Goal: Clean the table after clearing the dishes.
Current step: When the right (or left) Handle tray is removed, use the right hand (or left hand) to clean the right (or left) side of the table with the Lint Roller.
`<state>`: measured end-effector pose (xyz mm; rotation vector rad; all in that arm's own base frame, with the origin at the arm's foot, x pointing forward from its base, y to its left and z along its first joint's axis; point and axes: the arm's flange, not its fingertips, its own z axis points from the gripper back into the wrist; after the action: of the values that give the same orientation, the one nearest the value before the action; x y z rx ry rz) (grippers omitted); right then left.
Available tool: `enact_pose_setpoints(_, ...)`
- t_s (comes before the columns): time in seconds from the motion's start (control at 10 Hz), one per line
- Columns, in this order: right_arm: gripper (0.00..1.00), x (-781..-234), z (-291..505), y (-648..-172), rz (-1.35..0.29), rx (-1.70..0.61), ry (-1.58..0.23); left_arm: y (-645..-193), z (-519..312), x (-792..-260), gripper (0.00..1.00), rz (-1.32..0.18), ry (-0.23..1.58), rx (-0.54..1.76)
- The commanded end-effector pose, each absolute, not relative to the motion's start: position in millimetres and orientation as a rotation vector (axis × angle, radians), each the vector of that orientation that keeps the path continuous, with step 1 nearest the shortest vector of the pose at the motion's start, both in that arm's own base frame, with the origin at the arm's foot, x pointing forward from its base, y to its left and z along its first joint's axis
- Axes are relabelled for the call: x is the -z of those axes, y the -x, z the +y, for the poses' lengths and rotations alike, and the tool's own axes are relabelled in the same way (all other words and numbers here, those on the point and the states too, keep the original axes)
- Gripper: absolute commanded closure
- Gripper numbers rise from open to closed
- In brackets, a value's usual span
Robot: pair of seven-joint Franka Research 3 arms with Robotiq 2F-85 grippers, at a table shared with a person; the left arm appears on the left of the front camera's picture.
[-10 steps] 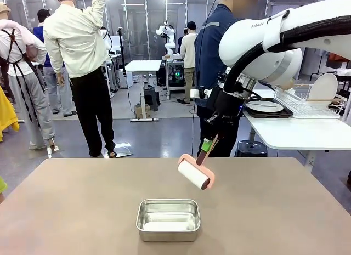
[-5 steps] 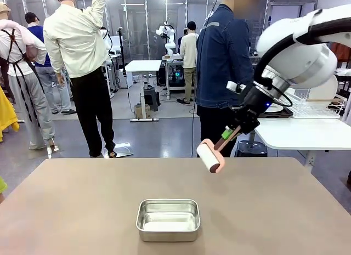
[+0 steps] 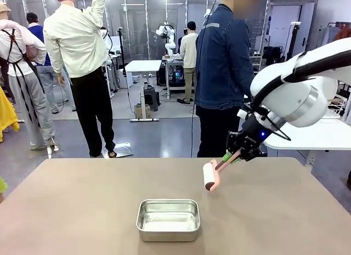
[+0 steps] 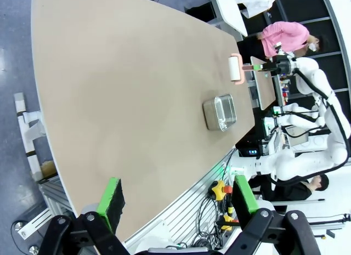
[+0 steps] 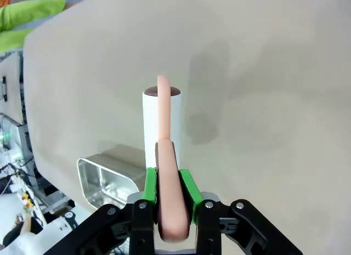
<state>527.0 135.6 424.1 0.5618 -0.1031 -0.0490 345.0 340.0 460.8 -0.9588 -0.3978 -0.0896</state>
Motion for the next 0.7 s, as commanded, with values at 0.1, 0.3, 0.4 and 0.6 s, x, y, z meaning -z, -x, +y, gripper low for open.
enact_pose_setpoints(0.1, 0.78, -421.5, 130.8, -527.0, -0.099, 0.122, -0.607, -342.0, 339.5, -464.6, 0.00, -0.397, 0.951, 0.074)
enact_pose_setpoints(0.3, 0.78, -402.7, 125.5, -531.9, -0.051, 0.115, -0.626, -342.0, 339.5, -464.6, 0.00, -0.397, 0.951, 0.074)
enact_pose_setpoints(0.4, 0.78, -396.0, 127.0, -532.7, -0.041, 0.091, -0.630, -342.0, 339.5, -464.6, 0.00, -0.397, 0.951, 0.074)
enact_pose_setpoints(0.6, 0.78, -387.0, 132.6, -532.5, -0.070, 0.030, -0.617, -342.0, 339.5, -464.6, 0.00, -0.397, 0.951, 0.074)
